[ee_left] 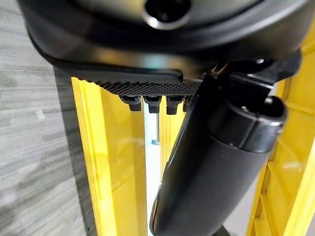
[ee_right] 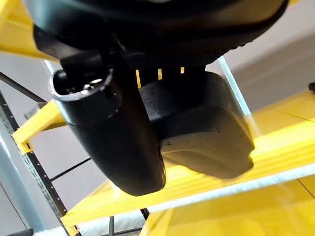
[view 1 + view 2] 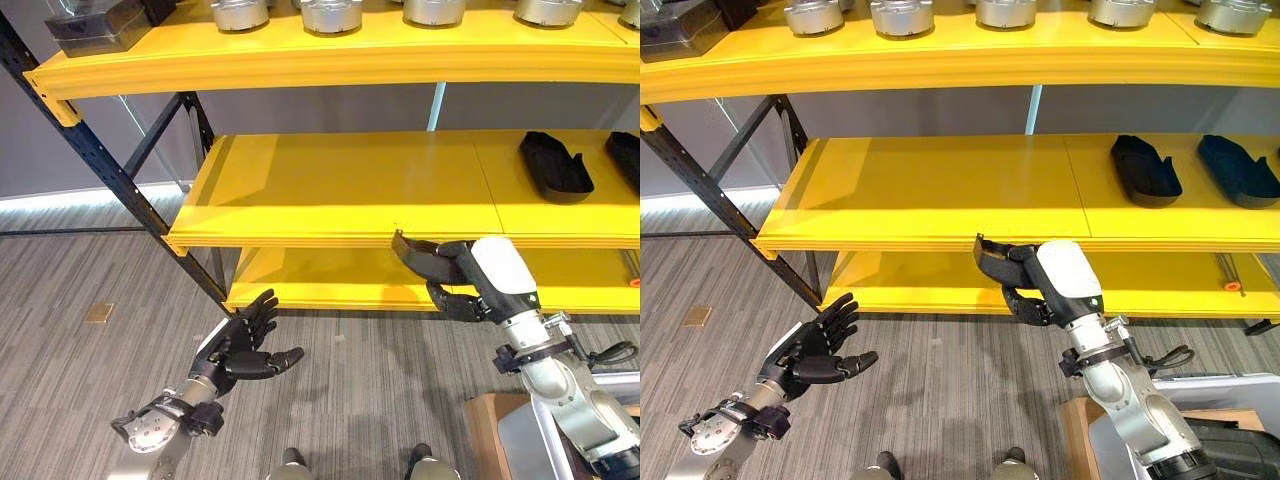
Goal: Move parts from the plastic box to the shelf.
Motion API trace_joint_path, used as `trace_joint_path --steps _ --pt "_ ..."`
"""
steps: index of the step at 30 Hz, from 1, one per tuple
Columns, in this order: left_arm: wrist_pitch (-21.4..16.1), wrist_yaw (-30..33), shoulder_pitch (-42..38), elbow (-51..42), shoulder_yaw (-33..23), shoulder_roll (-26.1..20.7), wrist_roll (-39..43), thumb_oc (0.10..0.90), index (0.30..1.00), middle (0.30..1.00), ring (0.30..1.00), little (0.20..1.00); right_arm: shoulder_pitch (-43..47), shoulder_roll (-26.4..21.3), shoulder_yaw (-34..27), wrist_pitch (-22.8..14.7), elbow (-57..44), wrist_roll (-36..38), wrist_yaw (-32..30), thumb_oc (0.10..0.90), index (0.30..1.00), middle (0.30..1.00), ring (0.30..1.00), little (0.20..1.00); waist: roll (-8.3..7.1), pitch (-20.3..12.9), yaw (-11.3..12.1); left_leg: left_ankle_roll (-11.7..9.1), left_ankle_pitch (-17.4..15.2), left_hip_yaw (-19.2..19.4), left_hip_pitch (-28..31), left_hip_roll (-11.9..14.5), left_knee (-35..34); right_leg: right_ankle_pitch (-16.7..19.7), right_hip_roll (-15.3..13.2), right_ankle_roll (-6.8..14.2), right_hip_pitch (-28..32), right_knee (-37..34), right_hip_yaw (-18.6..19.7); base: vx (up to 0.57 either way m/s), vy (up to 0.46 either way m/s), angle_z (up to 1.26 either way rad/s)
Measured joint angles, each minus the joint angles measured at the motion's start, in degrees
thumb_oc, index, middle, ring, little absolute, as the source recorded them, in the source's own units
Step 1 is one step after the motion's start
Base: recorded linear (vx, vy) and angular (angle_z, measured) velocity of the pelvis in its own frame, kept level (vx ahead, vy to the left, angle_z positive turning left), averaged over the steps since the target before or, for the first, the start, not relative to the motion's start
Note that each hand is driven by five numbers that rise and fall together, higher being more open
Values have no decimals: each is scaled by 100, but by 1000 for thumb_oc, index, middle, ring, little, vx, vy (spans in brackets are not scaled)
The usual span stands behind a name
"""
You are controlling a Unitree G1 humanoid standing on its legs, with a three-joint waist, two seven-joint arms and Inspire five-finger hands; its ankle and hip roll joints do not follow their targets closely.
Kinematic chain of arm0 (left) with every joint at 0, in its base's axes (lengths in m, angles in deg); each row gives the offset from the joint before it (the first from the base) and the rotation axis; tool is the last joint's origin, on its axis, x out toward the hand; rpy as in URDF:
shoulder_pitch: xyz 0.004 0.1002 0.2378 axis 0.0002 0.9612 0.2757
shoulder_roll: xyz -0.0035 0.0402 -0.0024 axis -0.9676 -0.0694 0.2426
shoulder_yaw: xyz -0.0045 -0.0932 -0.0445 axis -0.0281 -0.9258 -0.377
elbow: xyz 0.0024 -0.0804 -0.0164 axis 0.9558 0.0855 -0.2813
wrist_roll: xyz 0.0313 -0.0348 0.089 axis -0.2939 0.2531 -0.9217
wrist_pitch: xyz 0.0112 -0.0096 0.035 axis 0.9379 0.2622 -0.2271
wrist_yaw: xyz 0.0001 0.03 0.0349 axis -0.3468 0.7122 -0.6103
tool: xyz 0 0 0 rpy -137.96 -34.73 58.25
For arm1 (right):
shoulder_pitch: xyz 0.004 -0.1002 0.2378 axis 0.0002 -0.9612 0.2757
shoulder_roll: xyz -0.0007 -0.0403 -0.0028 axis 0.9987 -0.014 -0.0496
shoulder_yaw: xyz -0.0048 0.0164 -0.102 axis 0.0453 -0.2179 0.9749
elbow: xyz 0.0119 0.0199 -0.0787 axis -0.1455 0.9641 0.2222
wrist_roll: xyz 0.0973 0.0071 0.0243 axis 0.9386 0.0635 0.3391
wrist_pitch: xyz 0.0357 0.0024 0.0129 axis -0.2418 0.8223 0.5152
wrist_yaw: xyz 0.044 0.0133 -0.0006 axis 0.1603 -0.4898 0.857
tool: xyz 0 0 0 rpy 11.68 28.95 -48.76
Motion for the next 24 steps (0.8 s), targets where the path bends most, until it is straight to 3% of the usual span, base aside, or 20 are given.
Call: trace_joint_path --steps 4,10,15,24 --pt "-40 -41 99 -5 62 6 5 900 1000 1000 1000 1000 62 -4 17 -8 54 -4 -41 400 300 300 300 300 -12 5 7 -2 4 20 -17 17 2 7 23 -9 -61 11 24 -46 40 -3" --pt "-461 318 66 -4 6 31 234 900 1000 1000 1000 1000 110 0 51 -29 274 -121 -216 400 300 300 300 300 -79 -6 98 25 -18 19 25 21 16 26 56 -25 11 20 56 36 62 -2" --pt "-451 407 -72 41 -55 224 209 900 1000 1000 1000 1000 156 18 60 -24 334 -133 -237 400 300 300 300 300 -192 -45 212 -2 -88 -14 141 19 91 39 59 -11 204 -58 68 50 11 2" --pt "-144 370 -13 573 -64 203 83 900 1000 1000 1000 1000 762 27 69 -290 466 -1373 -523 400 300 300 300 300 -420 -222 298 69 -211 32 99 -89 189 338 13 40 336 -475 158 18 130 -4"
